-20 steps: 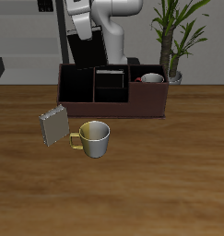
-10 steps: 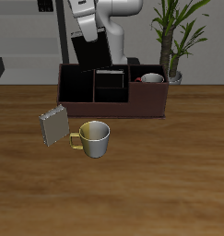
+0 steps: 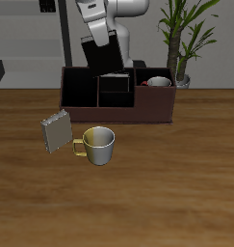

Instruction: Place the red mug into the back desk caddy's right compartment and place the left black book into the back desk caddy's back compartment and place the right black book into the back desk caddy's front compartment

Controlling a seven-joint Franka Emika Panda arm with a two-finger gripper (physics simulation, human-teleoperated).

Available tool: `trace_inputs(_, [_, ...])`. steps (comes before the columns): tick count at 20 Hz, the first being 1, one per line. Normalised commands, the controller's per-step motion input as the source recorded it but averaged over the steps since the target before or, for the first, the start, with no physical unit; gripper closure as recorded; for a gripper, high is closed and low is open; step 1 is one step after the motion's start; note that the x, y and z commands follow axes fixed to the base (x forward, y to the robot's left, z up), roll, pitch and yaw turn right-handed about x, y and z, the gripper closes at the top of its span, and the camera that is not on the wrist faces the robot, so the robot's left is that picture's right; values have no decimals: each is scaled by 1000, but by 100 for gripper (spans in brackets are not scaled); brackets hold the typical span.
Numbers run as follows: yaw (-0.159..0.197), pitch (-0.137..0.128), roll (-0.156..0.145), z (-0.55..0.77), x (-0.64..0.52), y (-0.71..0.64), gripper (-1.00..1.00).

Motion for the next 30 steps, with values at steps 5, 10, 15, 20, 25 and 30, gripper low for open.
trace_inputs(5, [15, -1, 22, -75, -5, 119, 100])
trace_inputs(10, [-10, 15, 25, -87, -15, 98, 100])
trace_inputs(15, [-71, 16, -7, -74, -15, 34, 100])
trace_inputs(20, [-96, 31, 9, -71, -42, 61, 100])
trace_inputs(25, [-89, 17, -9, -79, -4, 46, 100])
trace_inputs(30, [-17, 28, -7, -153, -9, -12, 100])
